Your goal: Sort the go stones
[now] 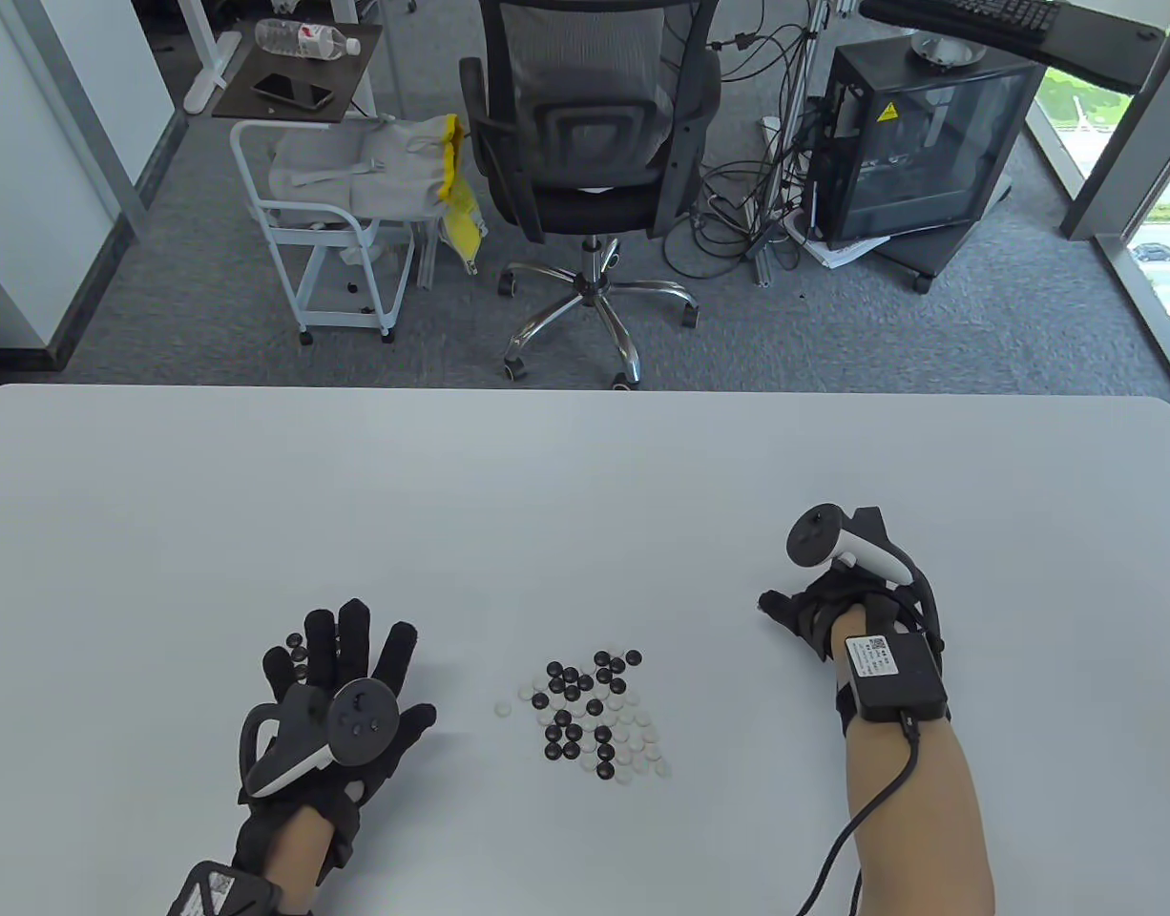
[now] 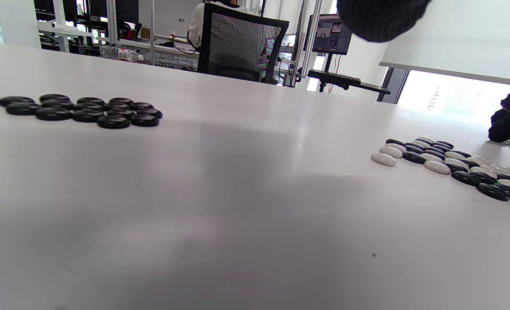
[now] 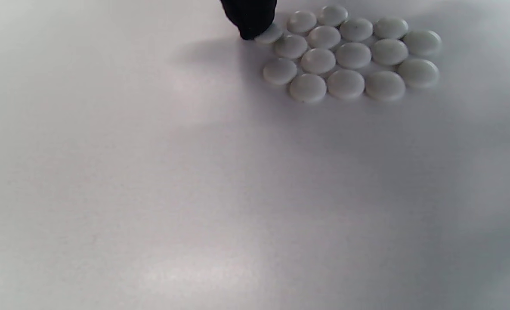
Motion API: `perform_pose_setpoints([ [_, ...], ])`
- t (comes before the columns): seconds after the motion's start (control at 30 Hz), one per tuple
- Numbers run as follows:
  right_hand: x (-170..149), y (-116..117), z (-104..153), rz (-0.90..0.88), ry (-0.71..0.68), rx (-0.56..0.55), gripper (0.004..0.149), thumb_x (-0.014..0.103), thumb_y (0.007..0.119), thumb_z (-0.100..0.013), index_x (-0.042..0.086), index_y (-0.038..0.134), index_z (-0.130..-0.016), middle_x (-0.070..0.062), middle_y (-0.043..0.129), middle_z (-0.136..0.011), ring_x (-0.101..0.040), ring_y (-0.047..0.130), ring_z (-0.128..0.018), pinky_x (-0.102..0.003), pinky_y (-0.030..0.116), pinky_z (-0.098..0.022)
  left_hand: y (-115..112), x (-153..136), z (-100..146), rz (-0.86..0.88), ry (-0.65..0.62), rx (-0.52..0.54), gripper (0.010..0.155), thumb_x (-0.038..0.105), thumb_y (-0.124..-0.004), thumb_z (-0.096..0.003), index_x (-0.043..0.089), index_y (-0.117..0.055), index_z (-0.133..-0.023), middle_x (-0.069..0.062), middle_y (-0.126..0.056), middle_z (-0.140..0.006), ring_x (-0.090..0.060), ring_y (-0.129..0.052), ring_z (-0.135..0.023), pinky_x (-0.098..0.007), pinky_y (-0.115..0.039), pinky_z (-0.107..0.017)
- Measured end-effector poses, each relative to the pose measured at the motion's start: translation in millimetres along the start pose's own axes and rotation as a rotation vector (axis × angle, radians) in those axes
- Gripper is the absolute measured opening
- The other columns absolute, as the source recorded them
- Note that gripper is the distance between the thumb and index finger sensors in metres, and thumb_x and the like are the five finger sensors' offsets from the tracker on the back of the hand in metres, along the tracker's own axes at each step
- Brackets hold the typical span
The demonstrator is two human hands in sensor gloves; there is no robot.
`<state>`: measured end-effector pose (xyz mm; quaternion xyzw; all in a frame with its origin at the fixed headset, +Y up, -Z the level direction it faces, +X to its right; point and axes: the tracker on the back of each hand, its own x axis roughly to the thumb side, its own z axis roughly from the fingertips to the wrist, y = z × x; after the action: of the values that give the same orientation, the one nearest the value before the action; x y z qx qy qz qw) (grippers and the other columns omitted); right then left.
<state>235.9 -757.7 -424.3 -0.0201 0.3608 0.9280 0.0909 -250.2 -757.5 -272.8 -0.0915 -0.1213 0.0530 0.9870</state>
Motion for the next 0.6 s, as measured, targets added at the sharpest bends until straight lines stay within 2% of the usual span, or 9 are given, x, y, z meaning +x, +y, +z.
perform_pose_setpoints([
  [0.1, 2.8, -1.8, 1.2, 0.007, -0.009, -0.013, 0.071, 0.05, 0.052, -0.063, 0.001, 0.06, -0.114, -0.044, 0.011, -0.112, -0.068, -0.002, -0.092, -0.092, 0.012, -0.055, 0.2, -0.1, -0.2, 0.001, 0.0, 0.0, 0.081, 0.056, -0.056, -0.0588, 0.021, -0.014, -0.119, -0.028, 0.014, -0.113, -0.055, 0.016, -0.096, -0.083, -0.001, -0.053],
  [0.23, 26.3, -4.3, 7.4, 0.052, -0.091, -0.016, 0.07, 0.049, 0.052, -0.063, 0.003, 0.061, -0.114, -0.044, 0.01, -0.112, -0.068, -0.003, -0.092, -0.092, 0.012, -0.055, 0.4, -0.2, -0.3, 0.002, 0.001, 0.0, 0.081, 0.056, -0.056, -0.0587, 0.022, -0.014, -0.119, -0.028, 0.014, -0.113, -0.055, 0.016, -0.096, -0.083, -0.001, -0.053],
  [0.37, 68.7, 0.0, 15.6, 0.094, -0.256, 0.012, 0.069, 0.049, 0.052, -0.063, 0.003, 0.065, -0.113, -0.043, 0.012, -0.113, -0.068, -0.001, -0.093, -0.092, 0.012, -0.055, 0.5, 0.2, -0.4, -0.001, 0.0, -0.001, 0.081, 0.056, -0.056, -0.0588, 0.022, -0.014, -0.119, -0.027, 0.014, -0.113, -0.055, 0.016, -0.096, -0.083, -0.001, -0.053],
  [0.6, 136.0, 24.7, 24.1, 0.155, -0.497, 0.075, 0.068, 0.05, 0.052, -0.063, 0.005, 0.063, -0.113, -0.043, 0.011, -0.113, -0.068, -0.001, -0.093, -0.092, 0.014, -0.055, 1.2, -0.3, 0.8, 0.002, -0.002, 0.007, 0.081, 0.056, -0.056, -0.0588, 0.021, -0.014, -0.119, -0.028, 0.014, -0.113, -0.055, 0.016, -0.096, -0.083, -0.001, -0.053],
])
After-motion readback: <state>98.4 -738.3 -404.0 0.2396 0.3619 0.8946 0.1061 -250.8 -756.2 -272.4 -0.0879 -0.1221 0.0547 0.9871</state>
